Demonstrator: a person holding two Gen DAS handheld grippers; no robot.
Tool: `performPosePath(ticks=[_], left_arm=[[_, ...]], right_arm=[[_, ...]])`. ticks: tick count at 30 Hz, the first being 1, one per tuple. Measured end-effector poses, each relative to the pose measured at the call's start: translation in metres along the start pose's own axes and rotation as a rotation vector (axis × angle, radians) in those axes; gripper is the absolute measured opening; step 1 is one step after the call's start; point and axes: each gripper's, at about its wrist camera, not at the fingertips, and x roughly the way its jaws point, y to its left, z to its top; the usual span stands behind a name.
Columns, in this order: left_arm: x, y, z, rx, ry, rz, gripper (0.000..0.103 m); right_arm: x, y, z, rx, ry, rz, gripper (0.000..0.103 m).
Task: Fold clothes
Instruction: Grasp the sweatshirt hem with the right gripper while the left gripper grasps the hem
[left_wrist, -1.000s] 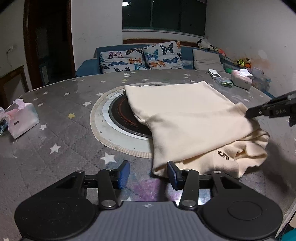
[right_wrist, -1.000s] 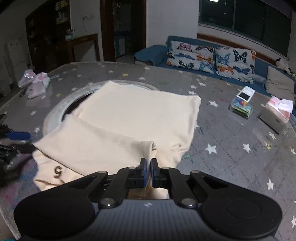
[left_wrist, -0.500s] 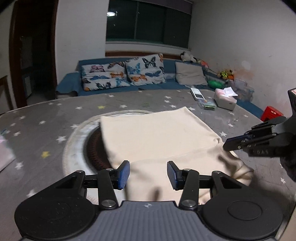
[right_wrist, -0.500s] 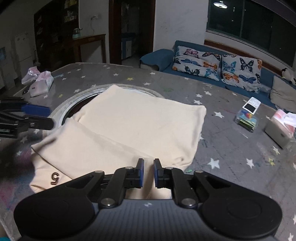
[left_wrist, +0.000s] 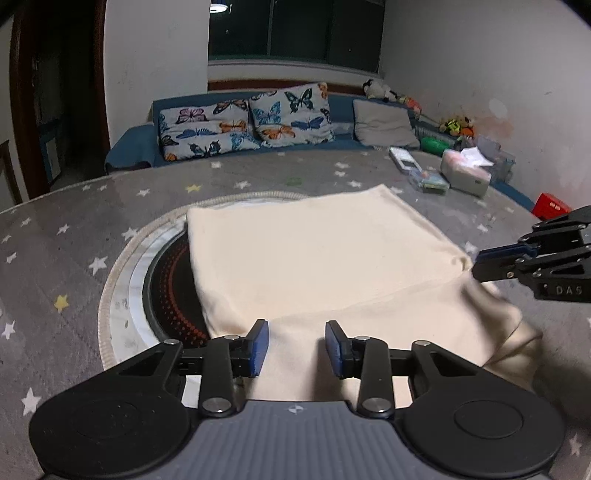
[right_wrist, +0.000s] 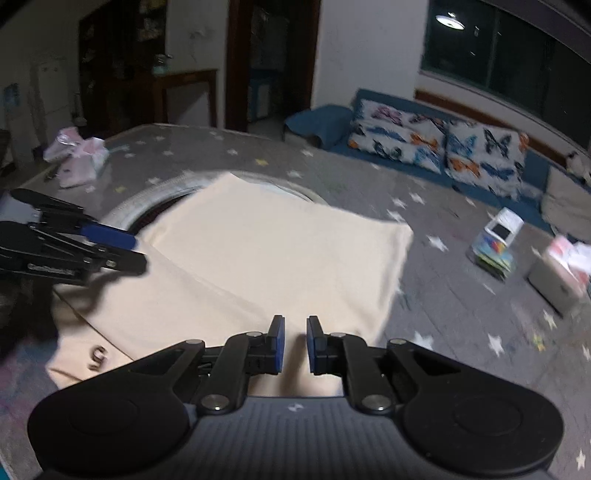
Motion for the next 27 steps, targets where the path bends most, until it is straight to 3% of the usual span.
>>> performPosePath(ticks=[7,11,14,19,27], left_arm=[[0.011,-0.002,-0.003,0.024,0.030,0.019,0.037],[-0.008,-0.007,-0.007,0.040,0.003,0.006,0.037],[-0.024,-0.018,-0.016,0.089,-0.013,-0.032,0.037],[-0.026,-0.035,-0.035,0.188,0.007,-0.013,0.039],[-0.064,-0.036,-0.046,0.231,-0.008,-0.031,0.039]], right_arm=[[0.025,0.010,-0.005,-0.043,0.074,0.035,0.011],[0.005,0.015,-0.010,-0.068,0.072,0.047,0.017],[-0.008,0.023,-0.018,-0.102,0.082,0.067,0.017],[-0.011,0.025,-0.031,-0.093,0.096,0.063,0.017],[-0.020,0.028,-0.036,-0.107,0.088,0.056,0.017]])
